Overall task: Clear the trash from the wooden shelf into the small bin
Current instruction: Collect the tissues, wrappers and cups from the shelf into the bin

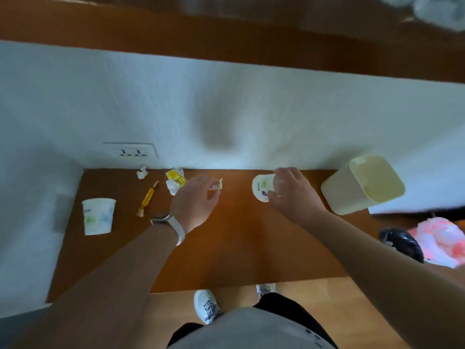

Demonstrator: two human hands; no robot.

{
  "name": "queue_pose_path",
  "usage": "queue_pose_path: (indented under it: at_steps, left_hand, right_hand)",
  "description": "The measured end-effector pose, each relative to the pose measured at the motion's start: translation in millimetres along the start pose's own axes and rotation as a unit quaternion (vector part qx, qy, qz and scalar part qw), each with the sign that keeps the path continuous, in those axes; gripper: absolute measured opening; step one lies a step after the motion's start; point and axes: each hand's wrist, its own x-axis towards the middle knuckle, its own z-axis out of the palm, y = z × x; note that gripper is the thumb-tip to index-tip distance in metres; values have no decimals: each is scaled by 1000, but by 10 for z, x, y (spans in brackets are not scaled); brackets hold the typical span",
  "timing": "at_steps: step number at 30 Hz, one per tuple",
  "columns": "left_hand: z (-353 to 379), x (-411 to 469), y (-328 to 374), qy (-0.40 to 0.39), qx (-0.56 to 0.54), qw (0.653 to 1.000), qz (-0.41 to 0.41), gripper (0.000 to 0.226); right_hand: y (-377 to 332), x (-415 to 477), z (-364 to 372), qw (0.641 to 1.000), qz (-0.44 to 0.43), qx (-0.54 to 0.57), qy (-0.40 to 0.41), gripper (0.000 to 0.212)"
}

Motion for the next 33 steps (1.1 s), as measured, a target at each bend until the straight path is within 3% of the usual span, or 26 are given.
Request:
queue_pose_path:
  at_steps: [9,18,24,33]
  left_hand:
    - [237,324,828,-39,14,997,62,24]
    - [820,713,1986,-91,5,991,93,26]
    - [1229,1041,2704,-103,17,990,89,27]
    - [1599,1345,3137,-120,75,989,40,32]
  right_hand:
    - [694,-330,-501,988,78,97,87,53]
    - [1820,-466,-1048,977,124,130,117,57]
    - [2500,-379,-1287,968,124,172,134,55]
    - [2979,-85,-1256,975,61,201,76,56]
